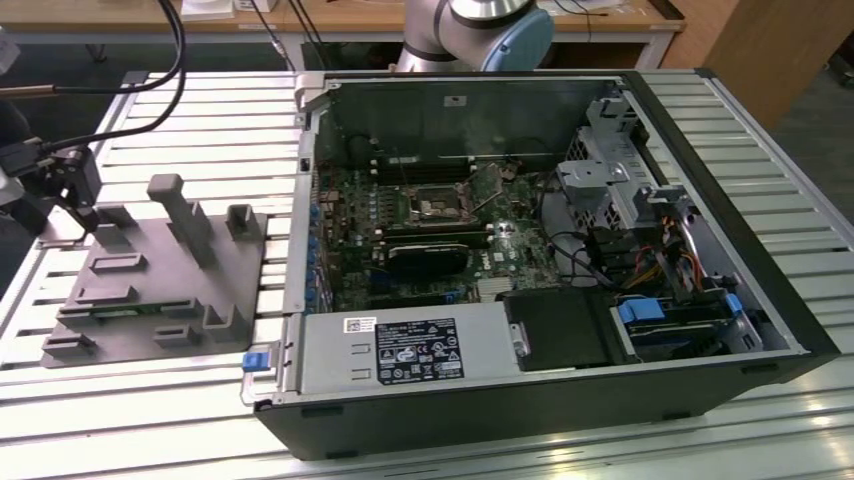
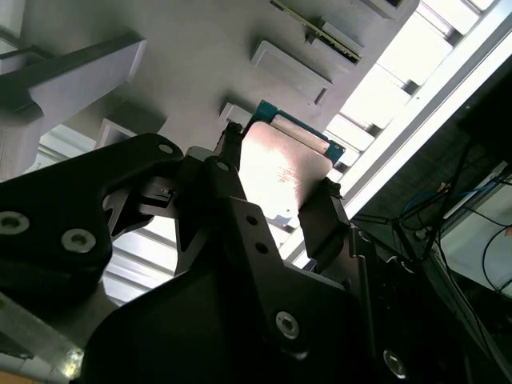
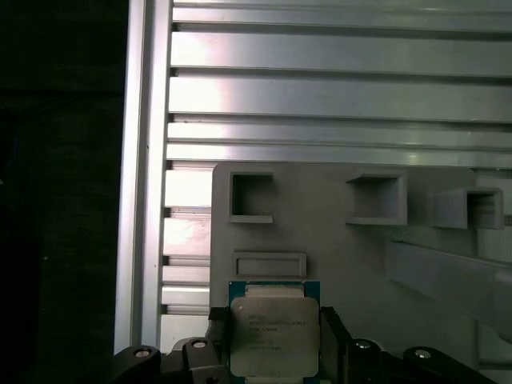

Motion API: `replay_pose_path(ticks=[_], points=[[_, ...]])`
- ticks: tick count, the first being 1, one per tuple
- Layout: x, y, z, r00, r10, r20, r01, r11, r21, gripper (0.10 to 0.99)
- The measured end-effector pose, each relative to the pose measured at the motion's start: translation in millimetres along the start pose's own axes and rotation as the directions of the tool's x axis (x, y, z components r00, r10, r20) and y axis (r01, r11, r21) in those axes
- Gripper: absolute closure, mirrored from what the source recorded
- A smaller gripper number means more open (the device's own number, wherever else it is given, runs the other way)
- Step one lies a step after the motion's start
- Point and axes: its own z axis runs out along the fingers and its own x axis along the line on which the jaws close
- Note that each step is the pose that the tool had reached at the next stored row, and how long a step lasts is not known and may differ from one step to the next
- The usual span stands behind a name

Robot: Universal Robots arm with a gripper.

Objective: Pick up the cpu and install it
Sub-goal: 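Pick up the cpu and move it towards the insertion slot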

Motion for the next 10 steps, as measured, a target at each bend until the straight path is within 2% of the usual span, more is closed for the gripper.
replay_pose_path(ticks=[10], points=[[0.0,0.3,-5.5,1.0,0.0,0.0001,0.0,1.0,0.0,0.549]])
